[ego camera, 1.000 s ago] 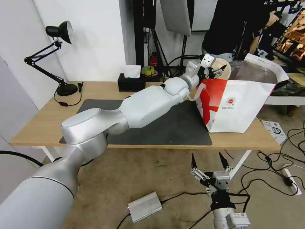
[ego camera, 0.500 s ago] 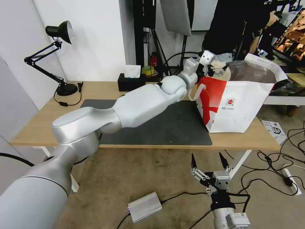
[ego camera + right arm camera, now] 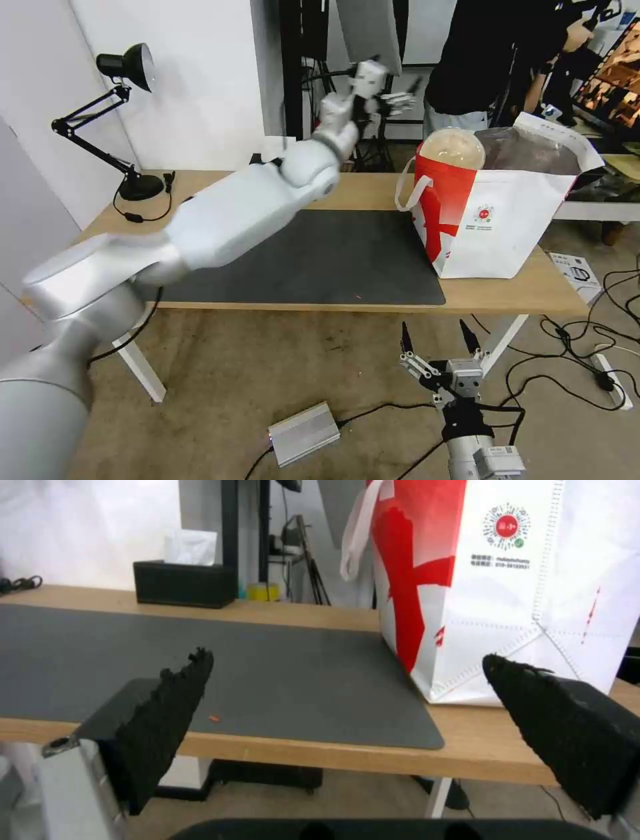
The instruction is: Pick up the trash from the table and place it into the takeout bag.
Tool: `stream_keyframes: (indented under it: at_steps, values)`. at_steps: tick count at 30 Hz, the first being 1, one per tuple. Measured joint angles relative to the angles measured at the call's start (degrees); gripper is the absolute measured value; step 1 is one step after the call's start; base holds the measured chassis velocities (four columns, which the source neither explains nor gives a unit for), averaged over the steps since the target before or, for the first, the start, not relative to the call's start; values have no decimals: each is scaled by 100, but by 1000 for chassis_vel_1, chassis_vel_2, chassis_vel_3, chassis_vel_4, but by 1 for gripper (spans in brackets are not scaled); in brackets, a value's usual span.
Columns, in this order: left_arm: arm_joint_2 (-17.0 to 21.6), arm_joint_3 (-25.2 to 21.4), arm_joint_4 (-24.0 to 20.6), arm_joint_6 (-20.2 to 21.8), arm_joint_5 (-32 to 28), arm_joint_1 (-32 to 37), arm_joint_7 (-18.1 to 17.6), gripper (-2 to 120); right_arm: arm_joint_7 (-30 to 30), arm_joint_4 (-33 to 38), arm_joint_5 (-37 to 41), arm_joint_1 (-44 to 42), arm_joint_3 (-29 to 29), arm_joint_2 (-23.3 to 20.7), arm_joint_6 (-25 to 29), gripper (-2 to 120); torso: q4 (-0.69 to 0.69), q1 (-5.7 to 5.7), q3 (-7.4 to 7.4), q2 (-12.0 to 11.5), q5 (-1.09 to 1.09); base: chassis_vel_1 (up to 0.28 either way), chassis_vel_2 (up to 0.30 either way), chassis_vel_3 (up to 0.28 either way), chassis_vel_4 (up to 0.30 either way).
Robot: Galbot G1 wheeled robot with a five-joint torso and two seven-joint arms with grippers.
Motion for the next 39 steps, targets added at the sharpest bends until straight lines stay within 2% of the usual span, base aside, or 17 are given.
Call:
stream_keyframes:
  at_steps: [2,4,5,8,12,16,18,19,21,22,23,24,28,30,32,33,39]
  values:
    - [100,-59,-131,-47,79,117,-82,100,0,0,0,0,0,0,0,100,1,0,0,0,0,0,0,0,0]
    - [389,-267,-568,-243,347,566,-239,100,0,0,0,0,0,0,0,100,2,0,0,0,0,0,0,0,0]
    - [389,-267,-568,-243,347,566,-239,100,0,0,0,0,0,0,0,100,2,0,0,0,0,0,0,0,0]
    - [591,-610,-1082,-298,587,1248,-355,100,0,0,0,1,0,0,0,100,2,0,0,0,0,0,0,0,0]
    - [618,-778,-1247,-297,689,1536,-408,100,0,0,0,0,0,0,0,100,1,-1,0,0,-1,0,0,0,0]
    - [715,-1225,-1598,-297,973,2113,-445,100,0,0,0,0,0,0,0,100,-1,0,0,0,1,0,0,0,0]
    - [841,-1707,-2072,-156,1067,2687,-477,100,0,0,0,0,0,0,0,100,0,0,-1,0,2,0,0,0,0]
    - [841,-1707,-2072,-156,1067,2687,-477,100,0,0,0,0,0,0,0,100,0,0,-1,0,2,0,0,0,0]
    - [836,-2167,-2454,-47,1252,3387,-482,100,1,0,0,0,1,0,0,100,0,-1,-1,1,1,0,0,0,0]
    - [833,-2201,-2473,-45,1274,3438,-484,100,1,0,0,0,0,0,0,100,0,-1,-1,0,2,0,0,0,0]
    - [785,-2503,-2633,-31,1491,3921,-472,100,-1,0,0,0,0,0,0,100,0,0,-1,1,2,0,0,0,0]
    - [785,-2503,-2633,-31,1491,3921,-472,100,-1,0,0,0,0,0,0,100,0,0,-1,1,2,0,0,0,0]
    - [665,-3247,-3063,34,1938,5246,-370,100,1,0,0,0,0,0,0,100,1,-1,-1,1,2,0,0,0,0]
    - [636,-3324,-3079,33,2014,5357,-356,100,-1,0,0,0,0,0,0,100,1,-1,-1,1,1,0,0,0,0]
    - [537,-3559,-3138,19,2192,5669,-325,100,0,0,0,0,0,-1,0,100,0,0,-1,0,1,0,0,0,0]
    - [425,-3831,-3219,-24,2362,6002,-313,100,0,0,0,0,0,0,0,100,0,0,-1,0,2,0,0,0,0]
    - [187,-4416,-3529,-170,2967,6896,-249,100,0,0,0,0,0,0,0,100,1,0,0,0,2,0,0,0,0]
